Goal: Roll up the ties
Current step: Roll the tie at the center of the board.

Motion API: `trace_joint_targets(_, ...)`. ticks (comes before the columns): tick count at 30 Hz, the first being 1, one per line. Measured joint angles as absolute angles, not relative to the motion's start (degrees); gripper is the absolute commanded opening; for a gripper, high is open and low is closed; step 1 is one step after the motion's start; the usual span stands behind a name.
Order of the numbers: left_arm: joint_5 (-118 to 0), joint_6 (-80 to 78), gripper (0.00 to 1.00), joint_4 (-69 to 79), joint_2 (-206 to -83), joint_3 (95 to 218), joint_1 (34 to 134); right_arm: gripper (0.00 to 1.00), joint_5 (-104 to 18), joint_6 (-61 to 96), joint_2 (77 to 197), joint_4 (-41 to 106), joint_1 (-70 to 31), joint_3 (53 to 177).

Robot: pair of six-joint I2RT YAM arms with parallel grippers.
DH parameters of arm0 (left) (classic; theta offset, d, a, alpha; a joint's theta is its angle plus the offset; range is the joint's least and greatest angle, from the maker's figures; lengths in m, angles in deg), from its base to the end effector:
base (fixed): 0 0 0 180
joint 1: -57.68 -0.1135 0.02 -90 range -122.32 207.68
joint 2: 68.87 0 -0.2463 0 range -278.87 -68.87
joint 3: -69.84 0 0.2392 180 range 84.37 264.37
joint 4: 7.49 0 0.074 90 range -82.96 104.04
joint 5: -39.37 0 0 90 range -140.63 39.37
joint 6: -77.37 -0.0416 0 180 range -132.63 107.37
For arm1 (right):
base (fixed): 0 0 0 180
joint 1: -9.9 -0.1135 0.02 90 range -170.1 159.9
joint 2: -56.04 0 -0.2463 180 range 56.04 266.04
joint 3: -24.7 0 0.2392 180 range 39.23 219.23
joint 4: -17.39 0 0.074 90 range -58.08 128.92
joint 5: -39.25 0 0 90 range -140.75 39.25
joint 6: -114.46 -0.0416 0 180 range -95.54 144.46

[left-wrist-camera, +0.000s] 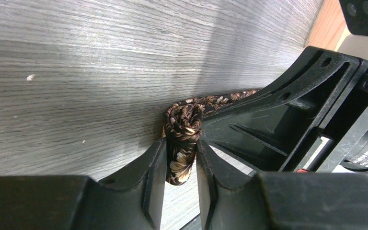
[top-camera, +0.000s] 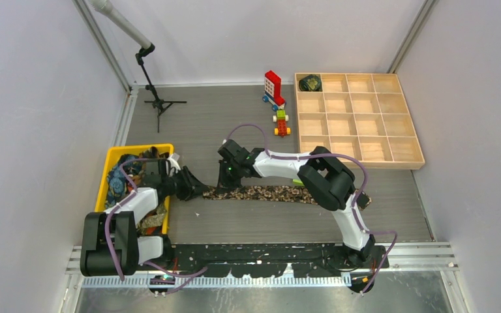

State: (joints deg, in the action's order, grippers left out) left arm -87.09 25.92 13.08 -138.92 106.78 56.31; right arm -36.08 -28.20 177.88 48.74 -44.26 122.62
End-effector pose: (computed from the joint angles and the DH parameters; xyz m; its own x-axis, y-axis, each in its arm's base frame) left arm 0.2005 -0.0199 0.1278 -0.8373 -0.5214 -0.1648 -0.2418 0.6234 -0.7436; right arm 0.2454 0.3577 0.1319 -0.9825 -0.0467 -0.1801 -0.1443 0.8023 0.5792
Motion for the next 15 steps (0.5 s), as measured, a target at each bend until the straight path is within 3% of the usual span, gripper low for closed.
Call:
trace_joint_targets(9, -85.76, 25.88, 0.04, 13.26, -138.92, 106.83, 57.73, 0.09, -36.08, -28.2, 177.93, 48.76, -44.26, 122.71)
trace_joint_targets(15, -82.81, 25.81, 0.0, 15.99, -137.49, 108.47, 60.6, 0.09, -36.08, -28.18, 177.91, 48.76, -44.26, 122.71)
